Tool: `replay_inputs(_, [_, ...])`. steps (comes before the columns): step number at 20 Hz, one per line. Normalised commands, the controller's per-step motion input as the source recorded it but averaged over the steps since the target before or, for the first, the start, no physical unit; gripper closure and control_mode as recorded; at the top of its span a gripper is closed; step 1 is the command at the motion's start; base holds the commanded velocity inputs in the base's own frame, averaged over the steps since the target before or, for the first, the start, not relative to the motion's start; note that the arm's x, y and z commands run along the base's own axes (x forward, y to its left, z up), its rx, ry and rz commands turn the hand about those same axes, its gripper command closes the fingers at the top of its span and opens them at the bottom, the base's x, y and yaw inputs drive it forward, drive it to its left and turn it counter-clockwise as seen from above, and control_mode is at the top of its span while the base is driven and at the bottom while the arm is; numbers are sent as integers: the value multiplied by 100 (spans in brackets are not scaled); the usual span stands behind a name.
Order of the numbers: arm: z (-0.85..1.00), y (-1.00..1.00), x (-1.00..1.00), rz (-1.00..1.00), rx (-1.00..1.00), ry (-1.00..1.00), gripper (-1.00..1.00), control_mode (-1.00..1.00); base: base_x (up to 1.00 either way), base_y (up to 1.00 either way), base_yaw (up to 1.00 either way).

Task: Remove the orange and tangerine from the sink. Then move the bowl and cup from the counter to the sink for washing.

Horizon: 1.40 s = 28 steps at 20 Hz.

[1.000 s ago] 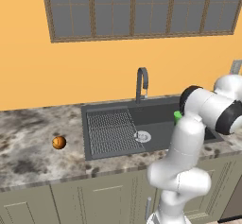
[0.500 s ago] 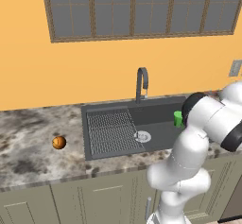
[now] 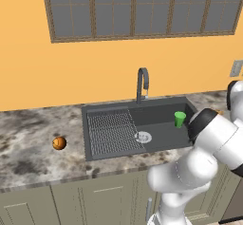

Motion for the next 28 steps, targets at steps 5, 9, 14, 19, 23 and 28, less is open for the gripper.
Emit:
replay_inputs(5, [17,31,-13,7,0,0,100,-100,0,0,0])
replay_inputs(9, [11,38,1,6,0,6,100,-100,0,0,0])
replay_inputs(14, [13,38,5,11,2,3,100,-100,0,0,0])
replay_inputs(19, [13,34,0,14,4,3,100,-100,0,0,0])
replay_inputs(23, [2,29,1,18,10,9,100,-100,0,0,0])
replay_inputs(28, [4,25,0,17,10,7,100,-100,0,0,0])
